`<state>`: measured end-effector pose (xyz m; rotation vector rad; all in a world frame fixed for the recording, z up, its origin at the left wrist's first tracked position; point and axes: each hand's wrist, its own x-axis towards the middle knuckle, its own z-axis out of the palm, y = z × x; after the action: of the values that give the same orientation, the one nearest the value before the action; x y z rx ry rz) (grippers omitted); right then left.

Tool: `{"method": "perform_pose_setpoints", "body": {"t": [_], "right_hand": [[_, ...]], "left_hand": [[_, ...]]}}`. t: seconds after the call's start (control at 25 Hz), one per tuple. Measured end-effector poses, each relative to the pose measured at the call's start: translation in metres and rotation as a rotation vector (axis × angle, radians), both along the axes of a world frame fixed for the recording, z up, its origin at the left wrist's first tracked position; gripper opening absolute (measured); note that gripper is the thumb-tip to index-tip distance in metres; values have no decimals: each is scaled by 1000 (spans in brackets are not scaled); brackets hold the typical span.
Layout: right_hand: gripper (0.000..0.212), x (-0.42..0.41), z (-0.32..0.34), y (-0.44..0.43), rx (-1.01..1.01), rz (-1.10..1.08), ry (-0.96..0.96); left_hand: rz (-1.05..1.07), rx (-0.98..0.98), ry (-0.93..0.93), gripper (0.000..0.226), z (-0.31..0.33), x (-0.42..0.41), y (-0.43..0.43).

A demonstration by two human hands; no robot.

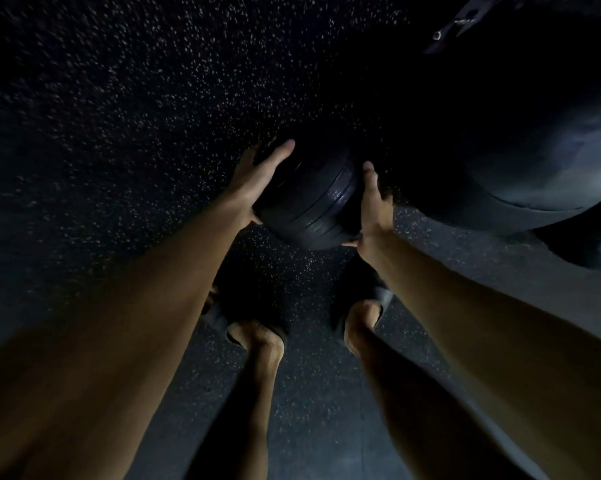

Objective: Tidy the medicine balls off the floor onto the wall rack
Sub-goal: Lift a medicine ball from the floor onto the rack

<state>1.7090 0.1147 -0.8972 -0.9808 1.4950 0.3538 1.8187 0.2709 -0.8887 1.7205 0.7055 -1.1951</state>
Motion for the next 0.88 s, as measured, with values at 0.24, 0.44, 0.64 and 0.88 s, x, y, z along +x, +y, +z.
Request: {"method": "perform_pose_setpoints", "body": {"t": [0.24,0.44,0.64,0.88], "right_hand": [[109,15,144,22,-93,187,-96],[85,46,298,29,-193,365,-181],[77,79,440,40,-319,443,-278],[77,112,576,56,-408,492,-441]], "left_hand": [[180,46,30,104,150,-11,35],[287,8,-79,101,304,-6,51],[357,-54,-183,97,444,12,59],[332,-131,-408,79,580,37,79]]}}
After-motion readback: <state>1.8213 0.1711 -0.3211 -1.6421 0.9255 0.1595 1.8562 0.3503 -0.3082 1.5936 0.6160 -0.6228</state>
